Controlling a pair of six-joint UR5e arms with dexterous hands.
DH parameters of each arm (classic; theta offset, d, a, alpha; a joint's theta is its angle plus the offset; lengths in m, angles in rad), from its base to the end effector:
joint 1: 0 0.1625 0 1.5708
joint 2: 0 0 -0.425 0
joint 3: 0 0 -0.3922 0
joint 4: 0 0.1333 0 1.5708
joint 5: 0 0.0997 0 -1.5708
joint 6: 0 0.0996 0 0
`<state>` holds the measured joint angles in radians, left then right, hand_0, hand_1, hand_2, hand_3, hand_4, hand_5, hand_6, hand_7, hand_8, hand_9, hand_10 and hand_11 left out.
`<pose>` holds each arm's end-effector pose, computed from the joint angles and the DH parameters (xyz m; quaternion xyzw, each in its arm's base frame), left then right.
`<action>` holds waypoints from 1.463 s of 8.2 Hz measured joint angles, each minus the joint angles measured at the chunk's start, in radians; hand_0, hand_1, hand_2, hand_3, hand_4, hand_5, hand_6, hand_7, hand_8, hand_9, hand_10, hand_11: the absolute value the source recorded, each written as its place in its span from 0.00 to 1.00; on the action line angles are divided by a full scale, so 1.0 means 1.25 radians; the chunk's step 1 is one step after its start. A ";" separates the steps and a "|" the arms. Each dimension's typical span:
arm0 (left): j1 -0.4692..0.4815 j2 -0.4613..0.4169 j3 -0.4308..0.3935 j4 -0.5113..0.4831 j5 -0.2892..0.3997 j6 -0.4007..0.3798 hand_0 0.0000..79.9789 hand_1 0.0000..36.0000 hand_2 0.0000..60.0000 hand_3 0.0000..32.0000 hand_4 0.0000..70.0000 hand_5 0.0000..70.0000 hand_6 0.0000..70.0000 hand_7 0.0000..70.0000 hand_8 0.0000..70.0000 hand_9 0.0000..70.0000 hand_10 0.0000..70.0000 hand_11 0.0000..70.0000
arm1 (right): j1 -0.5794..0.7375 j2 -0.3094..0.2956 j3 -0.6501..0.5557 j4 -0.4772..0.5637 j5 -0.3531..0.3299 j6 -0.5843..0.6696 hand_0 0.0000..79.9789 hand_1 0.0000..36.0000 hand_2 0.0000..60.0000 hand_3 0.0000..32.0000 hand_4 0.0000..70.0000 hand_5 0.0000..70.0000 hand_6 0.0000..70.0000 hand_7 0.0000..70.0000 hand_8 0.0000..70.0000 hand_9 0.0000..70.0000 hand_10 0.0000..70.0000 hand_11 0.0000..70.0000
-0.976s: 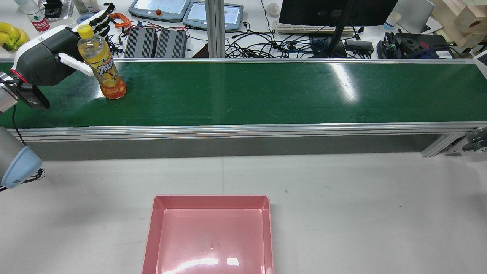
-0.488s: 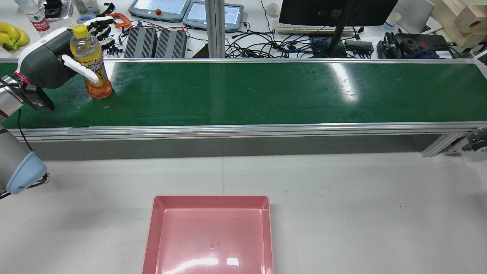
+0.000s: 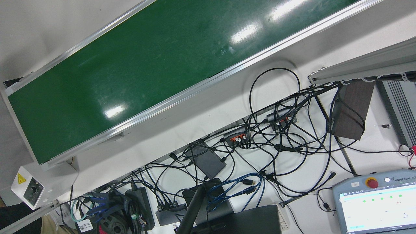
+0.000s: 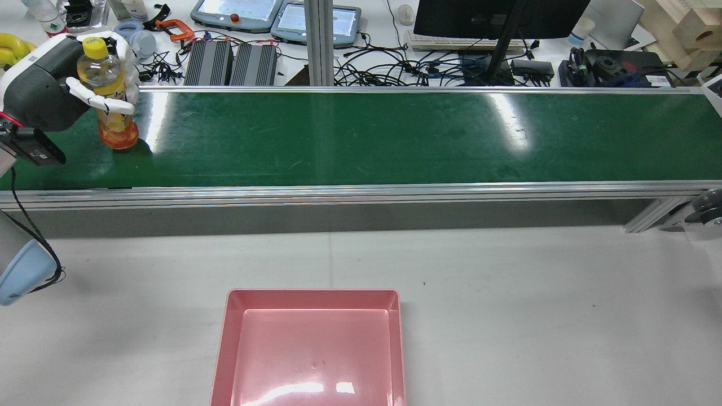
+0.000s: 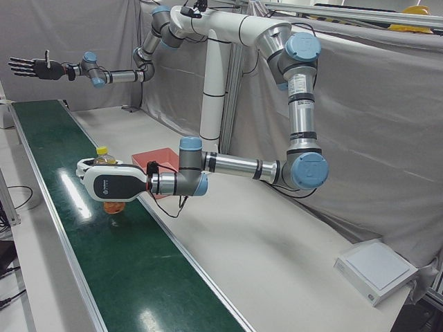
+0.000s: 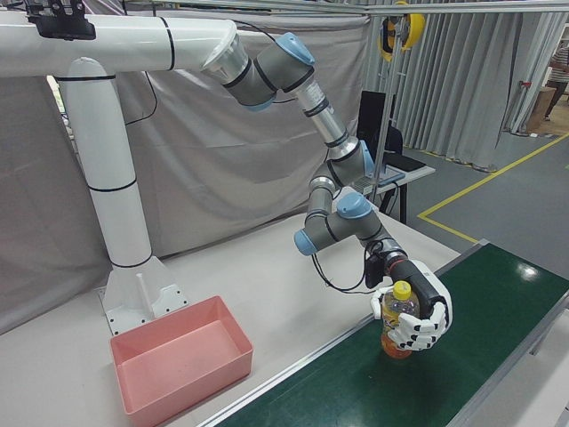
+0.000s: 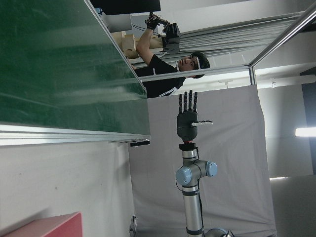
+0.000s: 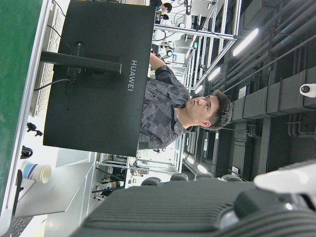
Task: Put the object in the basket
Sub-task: 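Lift the bottle off the conveyor and carry it over the pink tray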
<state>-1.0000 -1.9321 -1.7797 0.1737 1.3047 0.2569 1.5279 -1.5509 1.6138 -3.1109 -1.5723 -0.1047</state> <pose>0.1940 -0.5974 0.4032 -0.0564 0.8265 -0.5471 0.1197 0.1112 -0.5136 0.6527 0.0223 -0.7391 0.6714 0.0502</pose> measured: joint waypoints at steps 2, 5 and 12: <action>0.022 0.001 -0.036 0.044 0.002 0.004 0.80 0.70 1.00 0.00 1.00 1.00 1.00 1.00 1.00 1.00 1.00 1.00 | 0.000 0.000 0.000 0.000 0.000 0.000 0.00 0.00 0.00 0.00 0.00 0.00 0.00 0.00 0.00 0.00 0.00 0.00; 0.079 0.000 -0.110 0.083 0.030 0.007 0.80 0.72 1.00 0.00 1.00 1.00 1.00 1.00 1.00 1.00 1.00 1.00 | 0.000 0.000 0.000 0.000 0.000 0.000 0.00 0.00 0.00 0.00 0.00 0.00 0.00 0.00 0.00 0.00 0.00 0.00; 0.394 -0.004 -0.320 0.185 -0.018 0.138 0.84 0.63 1.00 0.00 1.00 1.00 1.00 1.00 1.00 1.00 1.00 1.00 | 0.000 0.000 0.000 0.000 0.000 0.000 0.00 0.00 0.00 0.00 0.00 0.00 0.00 0.00 0.00 0.00 0.00 0.00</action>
<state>-0.5077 -1.9370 -2.1799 0.4045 1.2821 0.4293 1.5279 -1.5509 1.6138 -3.1114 -1.5723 -0.1043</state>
